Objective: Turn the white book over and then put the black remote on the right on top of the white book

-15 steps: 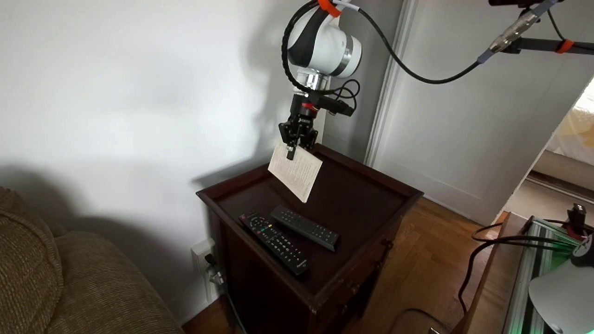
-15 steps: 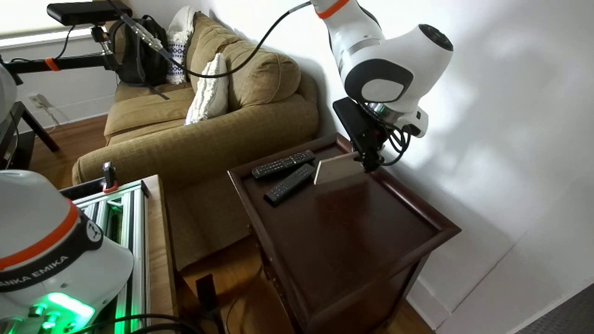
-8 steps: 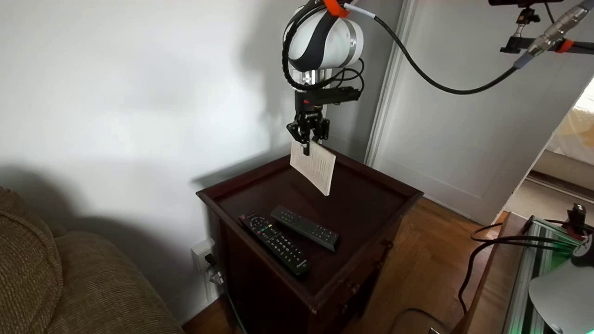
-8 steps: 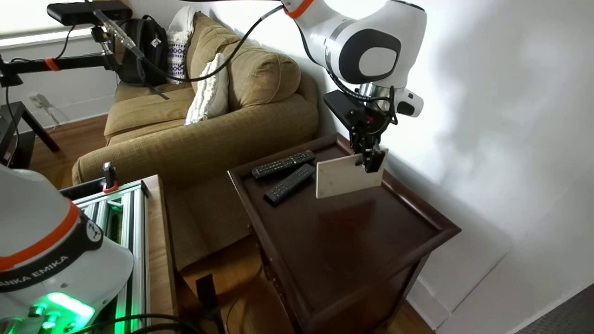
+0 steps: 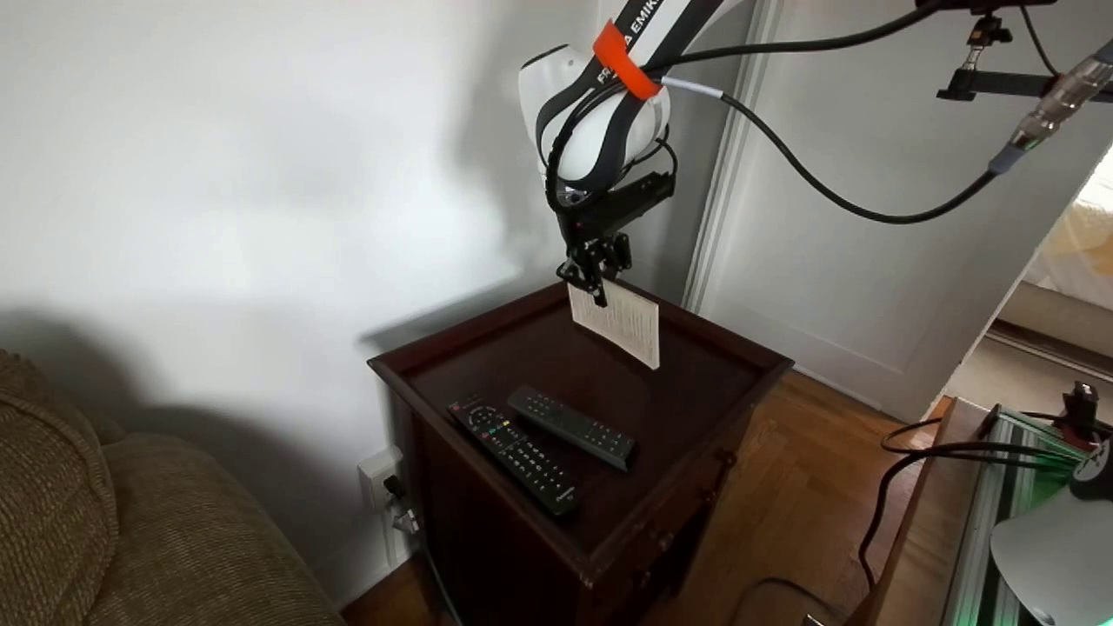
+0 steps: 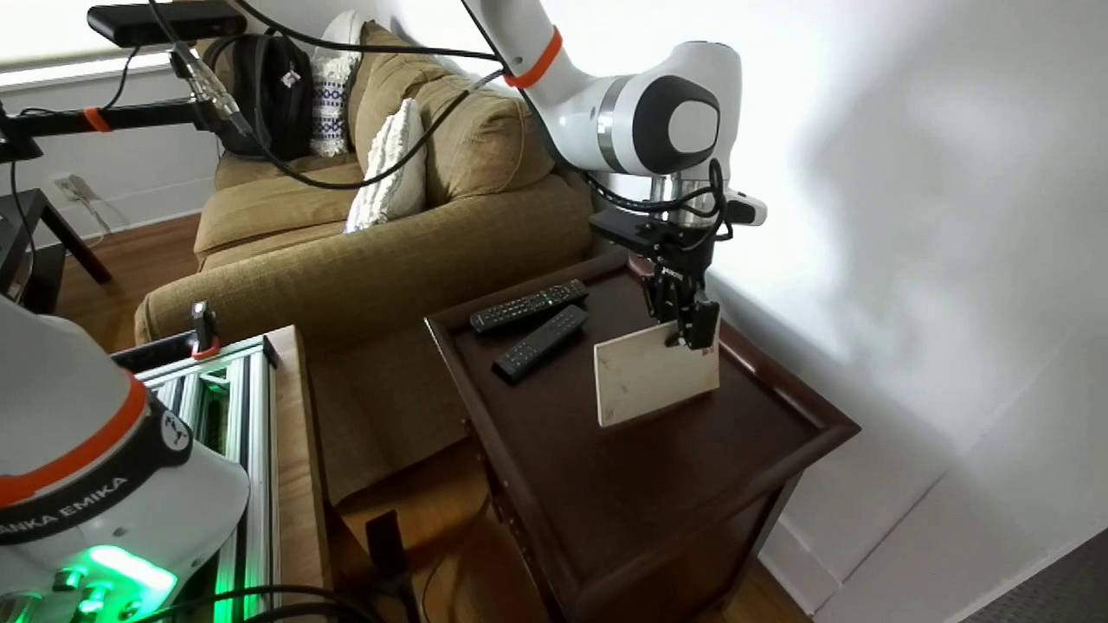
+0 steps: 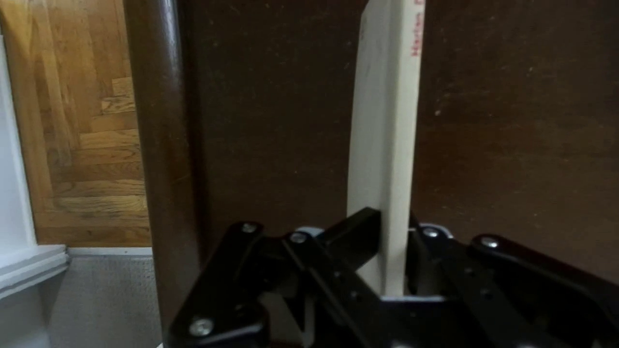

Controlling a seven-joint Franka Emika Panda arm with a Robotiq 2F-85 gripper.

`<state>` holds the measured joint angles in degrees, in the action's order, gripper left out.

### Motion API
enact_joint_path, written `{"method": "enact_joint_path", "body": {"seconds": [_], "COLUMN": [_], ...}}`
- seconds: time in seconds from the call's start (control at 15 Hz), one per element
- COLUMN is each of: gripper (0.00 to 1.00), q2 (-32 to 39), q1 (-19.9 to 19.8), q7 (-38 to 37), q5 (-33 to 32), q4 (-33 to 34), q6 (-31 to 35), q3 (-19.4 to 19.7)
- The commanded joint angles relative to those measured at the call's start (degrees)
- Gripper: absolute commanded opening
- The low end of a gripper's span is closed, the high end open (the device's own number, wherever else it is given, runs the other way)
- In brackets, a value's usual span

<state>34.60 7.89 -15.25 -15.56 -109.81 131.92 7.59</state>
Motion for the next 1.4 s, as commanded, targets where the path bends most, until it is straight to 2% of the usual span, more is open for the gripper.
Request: {"method": "enact_joint_path", "body": {"seconds": [0.0,0.27,0.67,0.73,0.8,1.13,1.2,1.33], "gripper": [0.03,0.03,0.03,0.35,0.36,0.72,0.79,0.94], "q2": [3.18,5.06,7.00,7.40,7.63,6.76,6.36,5.64], "q1": [1.60,1.65,-0.71,-1.11,-1.76,-5.30,-6.30,-10.20], "q7": [-0.92,0.16,3.95,4.38,5.40,11.24,12.98,19.53], "q5": [-2.94,-2.06,1.46,2.08,3.06,8.97,10.47,15.11], "q4": [1.18,1.96,2.44,2.53,2.68,1.84,1.49,0.58], "q6": [0.19,1.86,7.00,7.97,8.34,13.54,14.36,15.12], "q3": [-0.05,-1.07,-3.83,-4.12,-4.68,-8.04,-9.22,-13.95]}}
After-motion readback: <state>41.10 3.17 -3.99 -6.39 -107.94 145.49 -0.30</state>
